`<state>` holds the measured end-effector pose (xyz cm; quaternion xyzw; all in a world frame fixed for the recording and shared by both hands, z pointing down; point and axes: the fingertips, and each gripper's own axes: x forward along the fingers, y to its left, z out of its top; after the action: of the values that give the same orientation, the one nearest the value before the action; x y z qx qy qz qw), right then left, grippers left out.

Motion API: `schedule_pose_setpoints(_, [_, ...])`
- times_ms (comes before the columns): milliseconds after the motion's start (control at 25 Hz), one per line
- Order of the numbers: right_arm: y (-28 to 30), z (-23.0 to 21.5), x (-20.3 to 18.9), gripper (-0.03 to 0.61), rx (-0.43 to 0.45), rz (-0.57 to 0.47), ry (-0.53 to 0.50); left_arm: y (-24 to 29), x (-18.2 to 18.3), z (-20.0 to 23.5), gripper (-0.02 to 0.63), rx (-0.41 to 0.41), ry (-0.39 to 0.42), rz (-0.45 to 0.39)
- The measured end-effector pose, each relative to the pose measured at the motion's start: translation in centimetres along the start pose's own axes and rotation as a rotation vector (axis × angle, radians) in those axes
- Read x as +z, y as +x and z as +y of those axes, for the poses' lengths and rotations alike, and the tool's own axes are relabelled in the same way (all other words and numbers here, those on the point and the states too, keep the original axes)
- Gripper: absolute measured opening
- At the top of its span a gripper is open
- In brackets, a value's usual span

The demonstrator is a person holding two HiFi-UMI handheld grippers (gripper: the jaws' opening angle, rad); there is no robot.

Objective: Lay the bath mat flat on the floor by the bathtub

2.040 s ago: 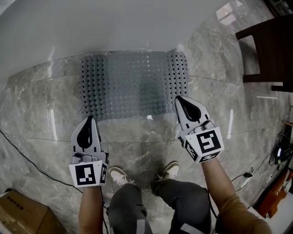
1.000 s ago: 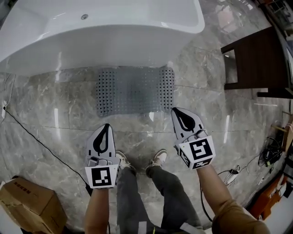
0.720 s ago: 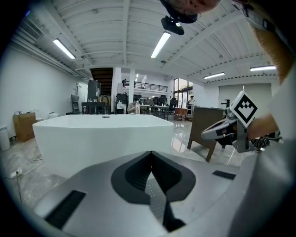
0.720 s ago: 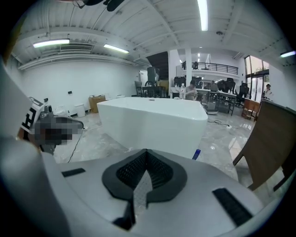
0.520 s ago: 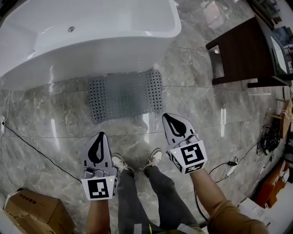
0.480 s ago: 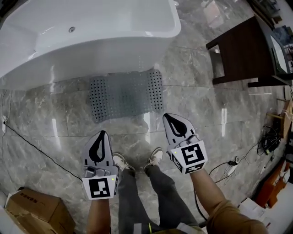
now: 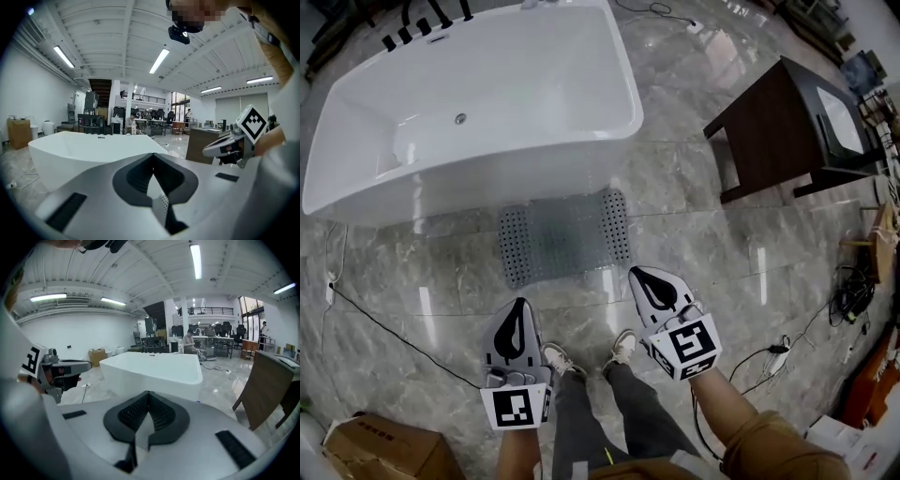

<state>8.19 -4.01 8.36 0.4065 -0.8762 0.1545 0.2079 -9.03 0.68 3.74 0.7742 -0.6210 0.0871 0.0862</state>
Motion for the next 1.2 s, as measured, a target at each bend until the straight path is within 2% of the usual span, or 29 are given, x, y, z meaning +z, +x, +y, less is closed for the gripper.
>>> schedule_pose_setpoints(400, [-6.7,-0.4,5.6,0.003,-0.060,-0.029,0.025,-4.4,6.6,-0.3,0.003,0.016,0.017,0.008])
schedule_pose_setpoints(520, [-8.9,-0.3,7.8,0.003,-0.071,-0.058,0.030,-5.4,9.5,-0.9,0.003,0.011,0.029,-0.014])
schedule_pose_setpoints(680, [-12.4,0.3,11.0,0.003,-0.092,-0.109,-0.022,-6.9,13.3,-2.3,0.003,-0.014,0.047,-0.041])
schedule_pose_setpoints(1200, [-21.8,1.0,20.2,0.003,-0.130,-0.287,-0.057,-12.9,24.6,-2.7,0.003,0.038,0.082,-0.174])
